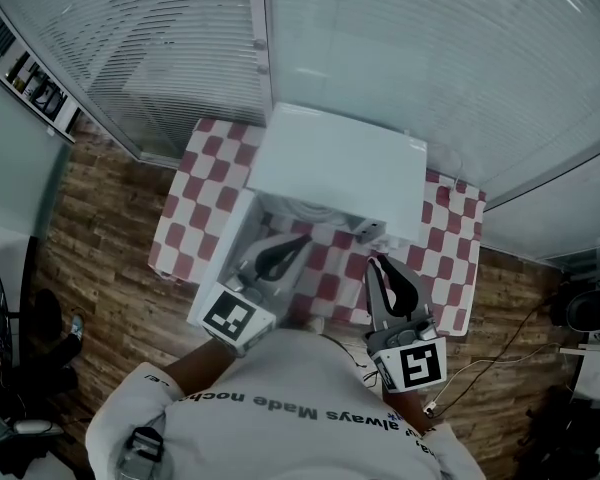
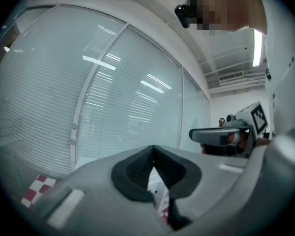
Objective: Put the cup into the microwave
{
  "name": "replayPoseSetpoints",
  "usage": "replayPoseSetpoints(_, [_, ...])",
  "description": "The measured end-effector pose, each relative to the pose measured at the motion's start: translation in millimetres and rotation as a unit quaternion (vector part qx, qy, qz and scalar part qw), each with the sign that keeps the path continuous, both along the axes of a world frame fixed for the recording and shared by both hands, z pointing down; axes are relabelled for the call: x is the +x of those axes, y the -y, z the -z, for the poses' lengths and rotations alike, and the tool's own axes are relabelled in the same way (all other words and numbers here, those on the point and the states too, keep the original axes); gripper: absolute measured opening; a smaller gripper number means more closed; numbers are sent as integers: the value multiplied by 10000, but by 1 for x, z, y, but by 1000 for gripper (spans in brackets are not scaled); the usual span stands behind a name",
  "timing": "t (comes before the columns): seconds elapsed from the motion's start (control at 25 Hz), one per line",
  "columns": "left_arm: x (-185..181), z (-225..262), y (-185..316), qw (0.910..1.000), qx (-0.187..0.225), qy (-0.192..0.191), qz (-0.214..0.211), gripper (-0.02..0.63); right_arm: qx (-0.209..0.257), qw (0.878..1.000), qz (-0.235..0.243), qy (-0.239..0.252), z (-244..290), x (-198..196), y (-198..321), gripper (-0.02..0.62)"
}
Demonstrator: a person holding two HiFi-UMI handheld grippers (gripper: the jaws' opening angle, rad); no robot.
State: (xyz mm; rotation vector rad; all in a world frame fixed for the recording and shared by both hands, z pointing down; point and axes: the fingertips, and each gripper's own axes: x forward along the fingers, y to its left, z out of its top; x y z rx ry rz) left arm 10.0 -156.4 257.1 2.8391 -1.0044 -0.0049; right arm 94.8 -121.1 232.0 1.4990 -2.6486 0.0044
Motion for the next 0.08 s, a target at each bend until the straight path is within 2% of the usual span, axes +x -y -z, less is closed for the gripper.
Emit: replayPoseSetpoints(0.08, [-2, -4, 1, 10000, -43, 32, 4, 5, -7, 10000, -7, -12, -1, 0, 2, 43])
